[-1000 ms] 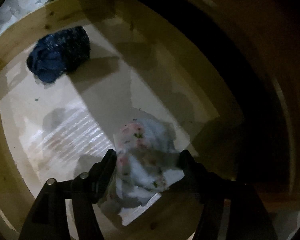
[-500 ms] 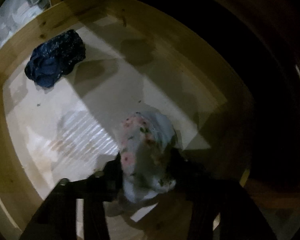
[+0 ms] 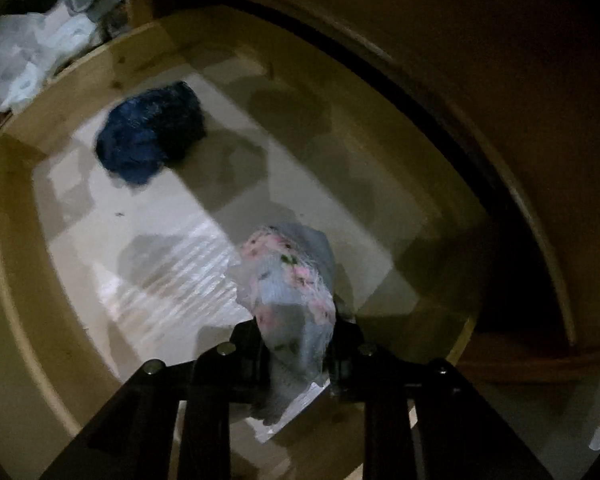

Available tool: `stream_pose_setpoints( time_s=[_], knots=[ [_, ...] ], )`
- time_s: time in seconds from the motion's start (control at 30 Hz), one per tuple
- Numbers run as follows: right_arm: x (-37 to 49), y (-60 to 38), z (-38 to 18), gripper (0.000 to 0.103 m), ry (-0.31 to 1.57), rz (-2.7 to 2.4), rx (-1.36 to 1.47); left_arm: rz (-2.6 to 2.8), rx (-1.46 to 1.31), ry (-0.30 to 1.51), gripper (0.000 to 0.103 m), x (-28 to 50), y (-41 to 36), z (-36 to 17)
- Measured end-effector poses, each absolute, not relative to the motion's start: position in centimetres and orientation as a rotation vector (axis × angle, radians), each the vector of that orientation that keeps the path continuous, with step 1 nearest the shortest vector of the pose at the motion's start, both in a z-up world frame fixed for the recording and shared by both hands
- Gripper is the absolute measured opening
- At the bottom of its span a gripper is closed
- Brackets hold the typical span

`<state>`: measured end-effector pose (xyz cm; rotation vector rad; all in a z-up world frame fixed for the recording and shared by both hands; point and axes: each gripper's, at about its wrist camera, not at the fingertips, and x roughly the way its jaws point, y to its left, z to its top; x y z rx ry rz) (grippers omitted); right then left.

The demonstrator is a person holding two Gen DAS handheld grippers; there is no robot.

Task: Take underwear out of drawer
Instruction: 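Reach the left gripper into the drawer over the navy lace garment while the right gripper holds the floral garment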

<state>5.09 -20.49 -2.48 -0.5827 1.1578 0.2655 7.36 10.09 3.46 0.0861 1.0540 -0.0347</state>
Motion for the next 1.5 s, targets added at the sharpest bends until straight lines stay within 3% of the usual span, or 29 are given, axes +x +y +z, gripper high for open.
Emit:
stream_pose_setpoints(
  time_s=[0.83, 1.5],
  knots=[
    [-3.6, -25.2, 10.4, 0.023, 0.776, 0.129, -0.094, -0.211, 0.194, 1.191, 0.097, 6.6, 4.6, -0.2],
    [-3.9, -32.2, 12.5, 0.023, 0.627, -0.239, 0.034, -0.196, 0.218, 1.313, 0.097, 7.7, 1.8, -3.5]
  ],
)
